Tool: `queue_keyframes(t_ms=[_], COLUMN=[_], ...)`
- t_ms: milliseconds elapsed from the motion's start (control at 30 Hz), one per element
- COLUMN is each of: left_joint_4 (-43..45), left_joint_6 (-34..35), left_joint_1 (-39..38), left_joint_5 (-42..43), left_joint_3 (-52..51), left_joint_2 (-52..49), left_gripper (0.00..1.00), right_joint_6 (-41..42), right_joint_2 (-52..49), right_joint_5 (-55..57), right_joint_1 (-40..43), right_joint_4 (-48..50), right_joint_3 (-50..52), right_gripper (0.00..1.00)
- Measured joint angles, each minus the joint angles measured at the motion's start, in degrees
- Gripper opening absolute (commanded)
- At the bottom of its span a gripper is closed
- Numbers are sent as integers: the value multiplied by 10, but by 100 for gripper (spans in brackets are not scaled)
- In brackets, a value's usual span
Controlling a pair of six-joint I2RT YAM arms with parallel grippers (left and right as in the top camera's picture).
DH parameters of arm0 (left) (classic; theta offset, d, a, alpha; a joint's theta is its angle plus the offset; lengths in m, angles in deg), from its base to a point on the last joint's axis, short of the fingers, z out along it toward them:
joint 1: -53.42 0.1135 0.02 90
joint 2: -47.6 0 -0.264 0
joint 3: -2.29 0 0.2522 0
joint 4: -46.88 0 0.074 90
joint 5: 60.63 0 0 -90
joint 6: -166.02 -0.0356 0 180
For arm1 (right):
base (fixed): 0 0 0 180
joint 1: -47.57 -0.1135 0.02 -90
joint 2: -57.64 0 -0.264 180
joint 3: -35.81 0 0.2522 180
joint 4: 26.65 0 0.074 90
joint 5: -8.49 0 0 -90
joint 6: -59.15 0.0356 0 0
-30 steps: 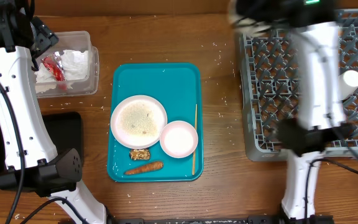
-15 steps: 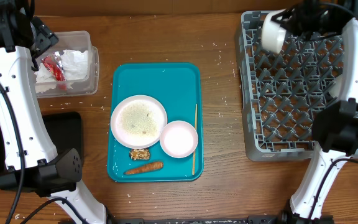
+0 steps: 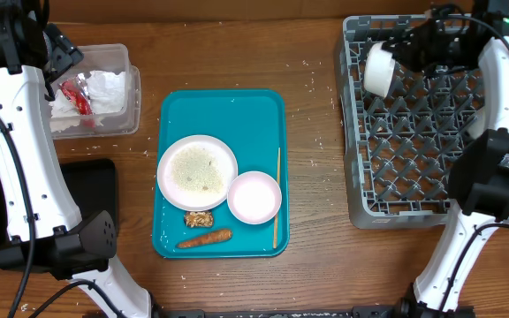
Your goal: Sort waste into correct bins and load items into the dishwasher
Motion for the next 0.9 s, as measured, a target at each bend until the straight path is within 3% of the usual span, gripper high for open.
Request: queue_keyframes(t_ms=[267, 700, 900], left_joint_4=[0, 0, 0], left_joint_6=[0, 0, 0], left_joint_1=[0, -4, -4], left_joint_5=[0, 0, 0], left_joint_3=[0, 0, 0], left_joint_2=[0, 0, 0], left_gripper=[100, 100, 100], right_joint_6=[1, 18, 12], right_joint_2=[0, 0, 15], right_joint_5=[8, 135, 155], right_joint_1=[31, 81, 82], right_joint_4=[-2, -71, -50], right_joint_3=[0, 0, 1], right_gripper=[18, 14, 24])
